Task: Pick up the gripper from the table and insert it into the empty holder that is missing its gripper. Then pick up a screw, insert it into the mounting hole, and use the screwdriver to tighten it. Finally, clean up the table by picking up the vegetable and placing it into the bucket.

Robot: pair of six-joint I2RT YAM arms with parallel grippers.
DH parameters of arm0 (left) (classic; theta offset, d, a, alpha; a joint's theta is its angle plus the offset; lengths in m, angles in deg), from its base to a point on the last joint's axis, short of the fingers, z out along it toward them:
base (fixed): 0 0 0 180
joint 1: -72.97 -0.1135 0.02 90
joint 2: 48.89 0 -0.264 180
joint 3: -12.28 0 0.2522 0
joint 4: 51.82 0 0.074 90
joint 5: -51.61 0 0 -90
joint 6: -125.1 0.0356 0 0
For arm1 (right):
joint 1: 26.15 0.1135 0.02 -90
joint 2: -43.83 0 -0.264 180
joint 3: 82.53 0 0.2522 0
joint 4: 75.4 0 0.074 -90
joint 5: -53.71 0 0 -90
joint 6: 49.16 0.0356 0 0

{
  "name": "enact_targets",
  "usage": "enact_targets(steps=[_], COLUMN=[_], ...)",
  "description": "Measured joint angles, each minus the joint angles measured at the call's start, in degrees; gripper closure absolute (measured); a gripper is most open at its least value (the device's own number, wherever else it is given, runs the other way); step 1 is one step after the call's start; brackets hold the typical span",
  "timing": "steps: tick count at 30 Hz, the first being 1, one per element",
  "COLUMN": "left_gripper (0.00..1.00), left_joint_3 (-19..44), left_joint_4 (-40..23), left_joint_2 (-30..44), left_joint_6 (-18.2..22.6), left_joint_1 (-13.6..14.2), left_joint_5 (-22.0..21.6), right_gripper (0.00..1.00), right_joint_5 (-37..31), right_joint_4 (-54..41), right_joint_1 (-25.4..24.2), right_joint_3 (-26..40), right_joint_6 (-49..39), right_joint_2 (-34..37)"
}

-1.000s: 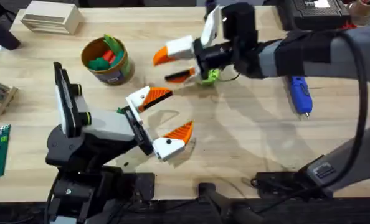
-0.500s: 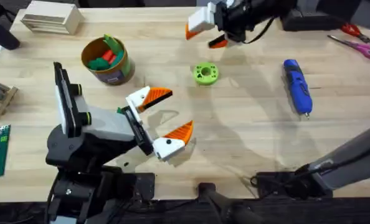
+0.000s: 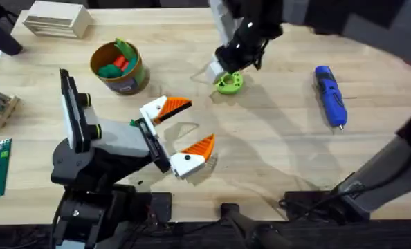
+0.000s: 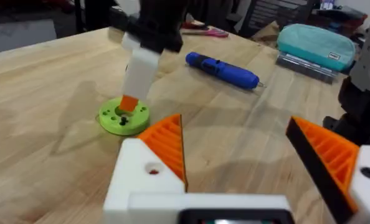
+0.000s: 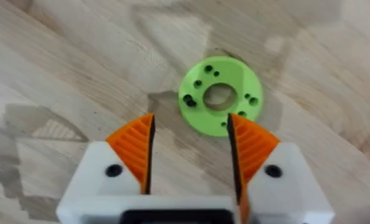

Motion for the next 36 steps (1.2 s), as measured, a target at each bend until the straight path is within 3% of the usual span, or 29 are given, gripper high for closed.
enact_targets(steps=[3, 15, 32, 35, 36], left_gripper=[0.014, 0.014, 0.014, 0.014, 0.014], left_joint_3=[0.0, 0.0, 0.0, 0.0, 0.0], left_joint_4=[0.0, 0.0, 0.0, 0.0, 0.0], left_joint_2=[-0.01, -0.02, -0.01, -0.01, -0.02], left_joint_6=[0.0, 0.0, 0.0, 0.0, 0.0], left_joint_1=[0.0, 0.0, 0.0, 0.0, 0.0], left_joint_5=[0.0, 0.0, 0.0, 0.0, 0.0], right_gripper=[0.449, 0.656, 0.786, 0.857, 0.984], right_joint_5=[-0.71, -1.37, -1.37, -1.84, -2.01], right_joint_4=[0.15, 1.95, 2.5, 2.4, 2.22], right_joint_1=[1.15, 2.29, 2.29, 2.26, 2.24], right_joint_3=[0.0, 0.0, 0.0, 0.04, 0.04], right_joint_6=[-0.42, -0.75, -0.76, -0.94, -0.9], right_joint_2=[2.14, 5.83, 6.86, 7.1, 7.1])
